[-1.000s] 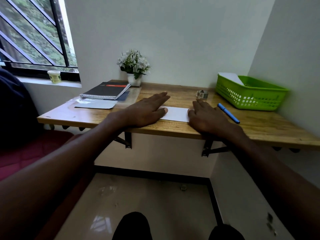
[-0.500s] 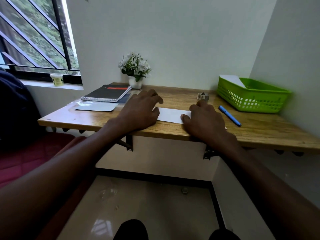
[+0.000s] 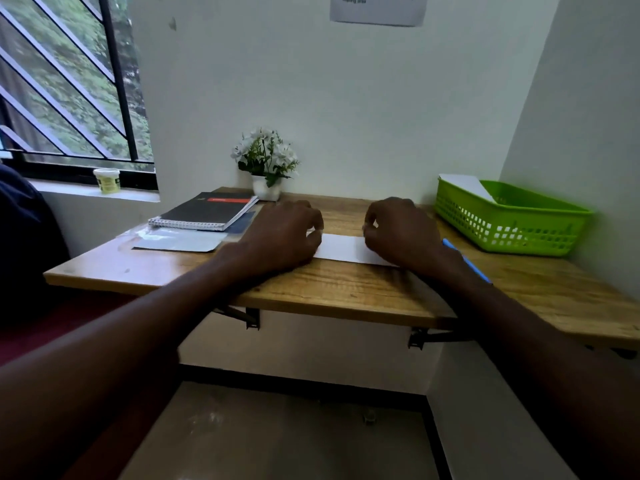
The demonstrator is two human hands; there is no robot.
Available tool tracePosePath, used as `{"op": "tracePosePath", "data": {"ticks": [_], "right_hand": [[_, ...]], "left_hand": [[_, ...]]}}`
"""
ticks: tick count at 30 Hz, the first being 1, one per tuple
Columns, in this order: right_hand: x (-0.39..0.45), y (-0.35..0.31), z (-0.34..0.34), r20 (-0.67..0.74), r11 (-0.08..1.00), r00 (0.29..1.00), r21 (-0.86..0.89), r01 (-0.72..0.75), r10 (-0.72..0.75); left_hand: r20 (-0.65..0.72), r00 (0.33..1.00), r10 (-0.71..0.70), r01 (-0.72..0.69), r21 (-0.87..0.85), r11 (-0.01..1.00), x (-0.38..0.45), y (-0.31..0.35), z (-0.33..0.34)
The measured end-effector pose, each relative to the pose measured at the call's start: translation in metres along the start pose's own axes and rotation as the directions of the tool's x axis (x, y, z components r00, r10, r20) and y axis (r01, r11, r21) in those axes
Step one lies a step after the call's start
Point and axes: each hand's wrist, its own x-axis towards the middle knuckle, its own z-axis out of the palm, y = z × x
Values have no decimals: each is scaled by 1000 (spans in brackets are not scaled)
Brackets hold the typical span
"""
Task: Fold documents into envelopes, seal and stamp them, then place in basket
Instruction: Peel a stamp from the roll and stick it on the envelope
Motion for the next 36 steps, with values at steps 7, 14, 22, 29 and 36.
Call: {"op": "tracePosePath", "data": {"ticks": [7, 14, 22, 29, 36], "right_hand": [[66, 33, -9, -190, 987, 975, 132, -88, 112], [104, 67, 8, -44, 994, 994, 52, -95, 97], [115, 88, 9, 113, 980, 993, -199, -17, 40], [111, 99, 7, 332, 956, 943, -279, 92, 6], [100, 95, 6, 358, 946, 933, -293, 138, -25]], "left_hand": [[-145, 989, -3, 0, -22, 1000, 70, 24, 8], [-45, 998, -53, 48, -121, 992, 133, 41, 62], [-48, 994, -102, 80, -335, 939, 137, 29, 80], [-23, 984, -174, 145, -446, 883, 131, 28, 78], [34, 990, -134, 135, -441, 887, 126, 28, 76]]}}
